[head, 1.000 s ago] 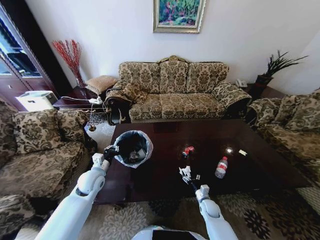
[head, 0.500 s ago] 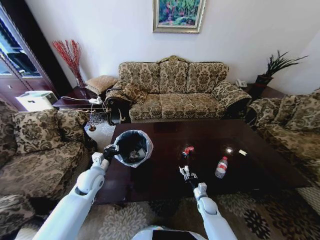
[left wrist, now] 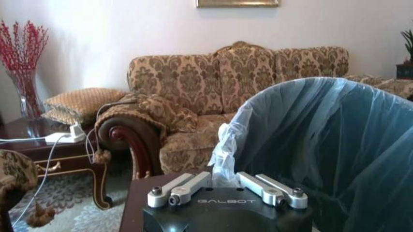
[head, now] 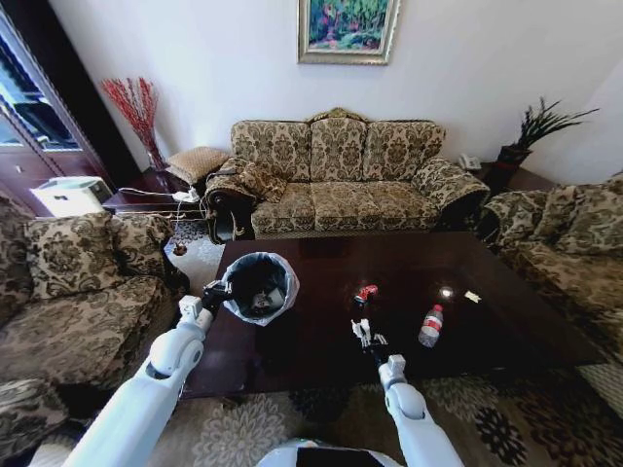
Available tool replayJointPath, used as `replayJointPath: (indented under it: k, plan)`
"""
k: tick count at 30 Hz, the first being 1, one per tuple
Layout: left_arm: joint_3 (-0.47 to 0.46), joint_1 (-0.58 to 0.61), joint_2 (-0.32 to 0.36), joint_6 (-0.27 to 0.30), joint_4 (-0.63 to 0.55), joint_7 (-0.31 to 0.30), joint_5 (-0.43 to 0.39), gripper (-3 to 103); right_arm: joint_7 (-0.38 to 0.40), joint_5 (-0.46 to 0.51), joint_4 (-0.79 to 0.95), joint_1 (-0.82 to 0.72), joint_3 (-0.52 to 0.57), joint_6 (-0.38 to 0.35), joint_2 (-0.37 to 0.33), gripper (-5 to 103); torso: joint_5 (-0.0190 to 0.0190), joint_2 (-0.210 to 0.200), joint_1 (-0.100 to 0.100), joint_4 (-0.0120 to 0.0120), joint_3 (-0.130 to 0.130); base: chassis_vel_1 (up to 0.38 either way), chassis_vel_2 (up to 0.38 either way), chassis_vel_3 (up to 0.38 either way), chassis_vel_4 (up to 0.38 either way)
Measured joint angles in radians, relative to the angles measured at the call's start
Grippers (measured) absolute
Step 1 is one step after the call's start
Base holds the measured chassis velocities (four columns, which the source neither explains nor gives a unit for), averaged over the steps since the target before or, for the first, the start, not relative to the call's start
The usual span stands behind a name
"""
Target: Move to the front of the table and place the trash on the table into the trash bin.
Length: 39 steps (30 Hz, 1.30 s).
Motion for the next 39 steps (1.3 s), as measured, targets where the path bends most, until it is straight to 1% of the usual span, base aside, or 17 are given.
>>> replayJointPath:
  k: [2, 3, 5, 6, 8, 9, 11, 17, 21, 24, 30, 32, 33, 35, 36, 38, 39]
  plan:
    - [0.003, 0.0, -0.003, 0.0, -0.001, 0.001, 0.002, 1, 0.014, 0.012, 0.058, -0.01, -0.007, -0.014, -0.03, 47, 0.0, 0.0, 0.0, 0.0, 0.0, 0.0, 0.0, 0.0, 0.0]
    - [0.003, 0.0, -0.003, 0.0, -0.001, 0.001, 0.002, 1, 0.014, 0.012, 0.058, -0.01, -0.007, -0.014, -0.03, 47, 0.0, 0.0, 0.0, 0.0, 0.0, 0.0, 0.0, 0.0, 0.0]
    - [0.008, -0.001, -0.01, 0.0, -0.001, 0.002, 0.006, 1, 0.025, 0.02, 0.095, -0.017, -0.007, -0.032, -0.049, 38, -0.0002, 0.0, 0.0, 0.0, 0.0, 0.0, 0.0, 0.0, 0.0]
    - [0.009, -0.001, -0.011, -0.001, -0.001, 0.003, 0.007, 1, 0.026, 0.02, 0.095, -0.018, -0.006, -0.033, -0.049, 38, 0.0, 0.0, 0.0, 0.0, 0.0, 0.0, 0.0, 0.0, 0.0]
    - [0.011, 0.0, -0.014, -0.001, -0.003, 0.005, 0.009, 1, 0.026, 0.014, 0.068, -0.018, 0.004, -0.032, -0.04, 25, 0.0, 0.0, 0.0, 0.0001, 0.0, 0.0, 0.0, 0.0, 0.0]
    - [0.011, 0.0, -0.014, -0.001, -0.003, 0.005, 0.009, 1, 0.026, 0.014, 0.068, -0.018, 0.004, -0.032, -0.04, 25, 0.0, 0.0, 0.0, 0.0001, 0.0, 0.0, 0.0, 0.0, 0.0]
    - [0.011, 0.001, -0.016, -0.002, -0.004, 0.006, 0.011, 1, 0.024, 0.006, 0.004, -0.013, 0.016, -0.024, -0.021, 18, 0.0003, 0.0, 0.0, -0.0003, 0.0, 0.0, 0.0, 0.0, 0.0]
    - [0.01, 0.005, -0.014, -0.004, -0.005, 0.009, 0.012, 1, -0.003, -0.02, -0.14, 0.04, 0.035, -0.012, 0.012, 10, 0.0001, 0.0, 0.0, 0.0, 0.0, 0.0, 0.0, 0.0, 0.0]
    - [0.012, 0.005, -0.013, -0.004, -0.007, 0.01, 0.012, 1, -0.011, -0.026, -0.17, 0.065, 0.03, -0.008, 0.024, 10, 0.0, 0.0, 0.0, 0.0001, 0.0, 0.0, 0.0, 0.0, 0.0]
    - [0.012, 0.005, -0.012, -0.004, -0.007, 0.012, 0.012, 1, -0.013, -0.029, -0.172, 0.071, 0.024, -0.008, 0.026, 12, 0.0, 0.0, 0.0, 0.0001, 0.0, 0.0, 0.0, 0.0, 0.0]
    - [0.011, 0.005, -0.012, -0.007, -0.001, 0.019, 0.012, 1, -0.018, -0.041, -0.209, 0.095, 0.031, -0.001, 0.025, 23, 0.0001, 0.0, 0.0, -0.0001, 0.0, 0.0, 0.0, 0.0, 0.0]
    - [0.011, 0.004, -0.012, -0.007, 0.003, 0.02, 0.011, 1, -0.021, -0.041, -0.218, 0.106, 0.032, 0.0, 0.021, 32, 0.0, 0.0, 0.0, -0.0001, 0.0, 0.0, 0.0, 0.0, 0.0]
    - [0.011, 0.004, -0.012, -0.007, 0.003, 0.02, 0.011, 1, -0.021, -0.041, -0.218, 0.106, 0.032, 0.0, 0.021, 32, 0.0, 0.0, 0.0, -0.0001, 0.0, 0.0, 0.0, 0.0, 0.0]
    - [0.012, 0.003, -0.013, -0.007, 0.005, 0.02, 0.012, 1, -0.024, -0.04, -0.23, 0.118, 0.03, 0.0, 0.021, 42, 0.0, 0.0, 0.0, -0.0001, 0.0, 0.0, 0.0, 0.0, 0.0]
    - [0.012, 0.003, -0.013, -0.007, 0.005, 0.02, 0.012, 1, -0.024, -0.04, -0.23, 0.118, 0.03, 0.0, 0.021, 42, 0.0, 0.0, 0.0, -0.0001, 0.0, 0.0, 0.0, 0.0, 0.0]
    - [0.014, 0.003, -0.016, -0.008, 0.006, 0.02, 0.012, 1, -0.028, -0.04, -0.253, 0.14, 0.025, 0.001, 0.024, 54, -0.0001, 0.0, 0.0, 0.0, 0.0, 0.0, 0.0, 0.0, 0.0]
    - [0.014, 0.003, -0.016, -0.008, 0.006, 0.02, 0.012, 1, -0.028, -0.04, -0.253, 0.14, 0.025, 0.001, 0.024, 54, -0.0001, 0.0, 0.0, 0.0, 0.0, 0.0, 0.0, 0.0, 0.0]
